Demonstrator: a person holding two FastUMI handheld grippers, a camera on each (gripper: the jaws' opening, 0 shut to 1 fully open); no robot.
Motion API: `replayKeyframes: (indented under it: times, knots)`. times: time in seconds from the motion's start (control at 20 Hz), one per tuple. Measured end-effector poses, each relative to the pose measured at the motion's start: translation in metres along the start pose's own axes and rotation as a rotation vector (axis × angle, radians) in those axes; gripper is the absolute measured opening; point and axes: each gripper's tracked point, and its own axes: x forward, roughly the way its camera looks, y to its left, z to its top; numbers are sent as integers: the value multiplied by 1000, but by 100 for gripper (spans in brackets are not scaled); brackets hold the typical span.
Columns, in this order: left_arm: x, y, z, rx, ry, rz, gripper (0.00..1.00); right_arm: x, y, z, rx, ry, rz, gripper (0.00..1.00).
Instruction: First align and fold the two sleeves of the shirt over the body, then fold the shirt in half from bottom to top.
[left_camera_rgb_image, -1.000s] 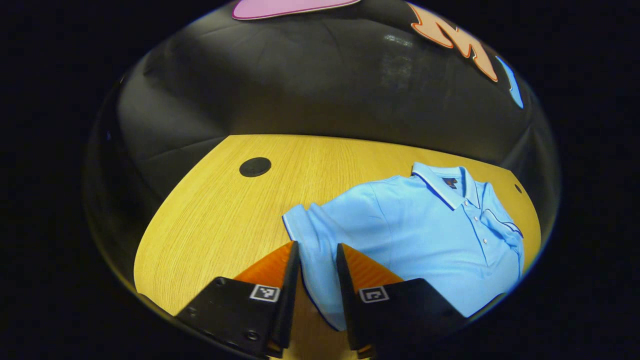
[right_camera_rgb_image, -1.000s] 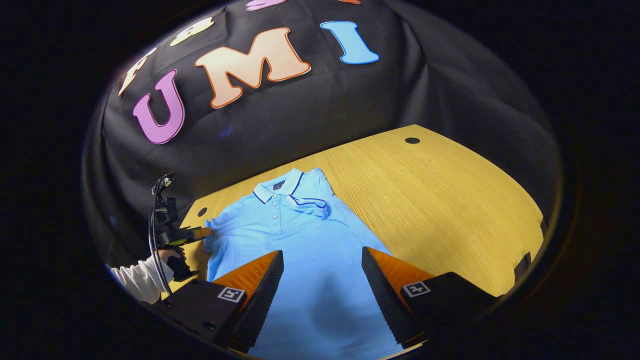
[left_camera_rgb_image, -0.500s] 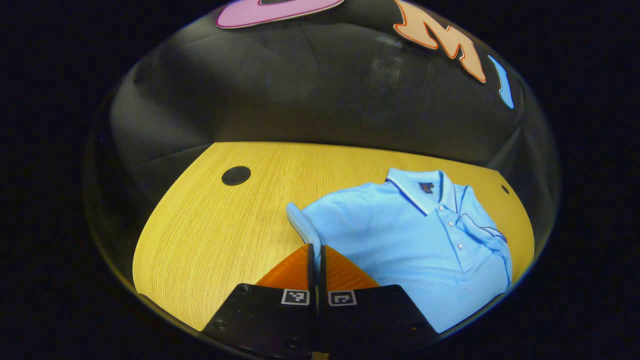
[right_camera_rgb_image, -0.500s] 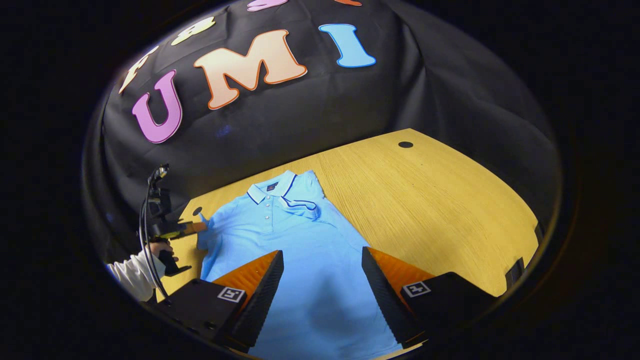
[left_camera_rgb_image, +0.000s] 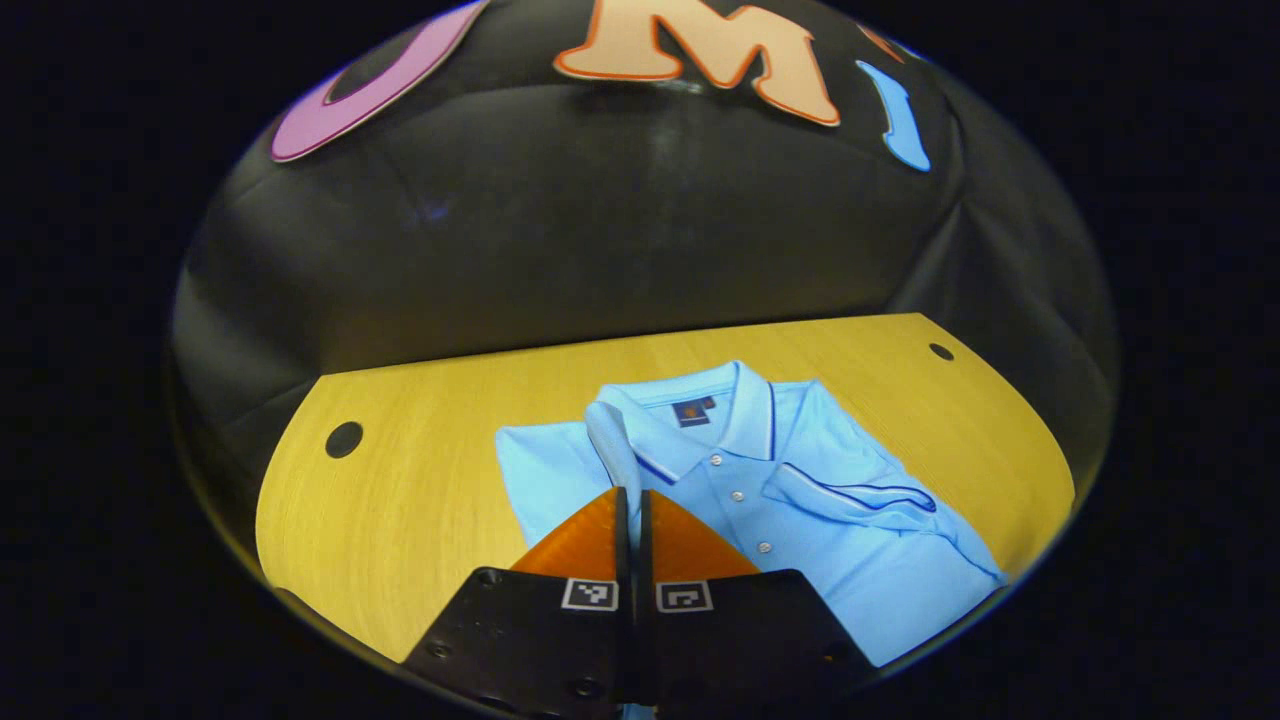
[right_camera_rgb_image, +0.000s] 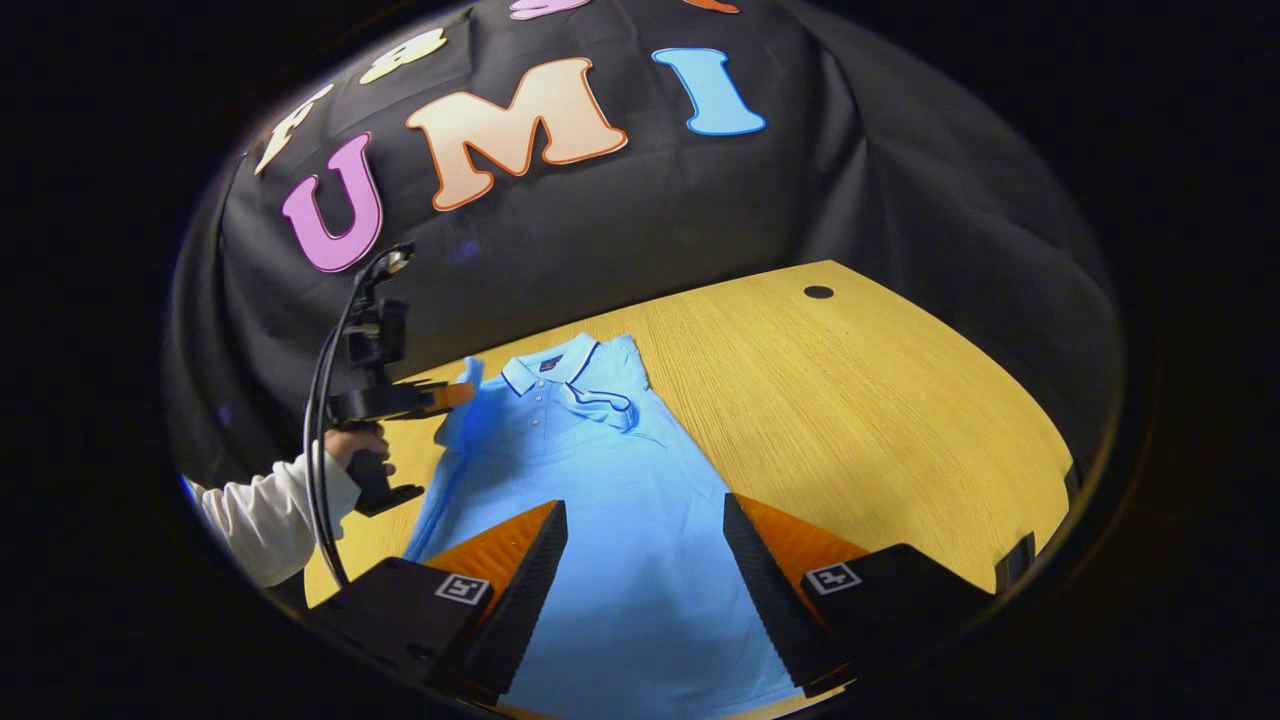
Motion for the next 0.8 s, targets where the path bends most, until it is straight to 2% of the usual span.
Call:
replayKeyframes:
  times: [0.05,0.15,0.2,0.25,0.3,0.35,0.4,0.5,0.65,0.7,0.75,0.8]
  knots:
    - [3,-11,-2,17,5,-1,0,-2,-6,-1,-5,2,1,98]
    - [4,-33,-8,23,37,-23,7,-3,-15,-3,-9,15,11,98]
    - [2,-41,-13,17,50,-25,25,-5,-19,-3,-13,17,21,98]
    - [-1,-48,-15,7,52,-27,42,-6,-25,-3,-23,20,31,93]
    - [-8,-49,-16,-2,46,-8,60,-7,-29,-5,-36,24,44,98]
    - [-14,-49,-17,-4,41,7,77,-9,-34,-6,-57,23,55,98]
    - [-21,-48,-19,-9,34,33,99,-9,-39,-9,-84,29,64,98]
    - [-45,-47,-27,-39,26,62,95,-14,-48,-19,-131,45,93,98]
    - [-87,-45,-46,-80,7,97,95,-24,-53,-37,-179,68,147,98]
    - [-102,-42,-56,-88,7,113,91,-28,-54,-45,-190,78,160,98]
    - [-121,-41,-69,-99,12,119,95,-33,-54,-52,-203,85,169,98]
    - [-136,-41,-78,-107,14,121,96,-38,-52,-59,-215,87,174,98]
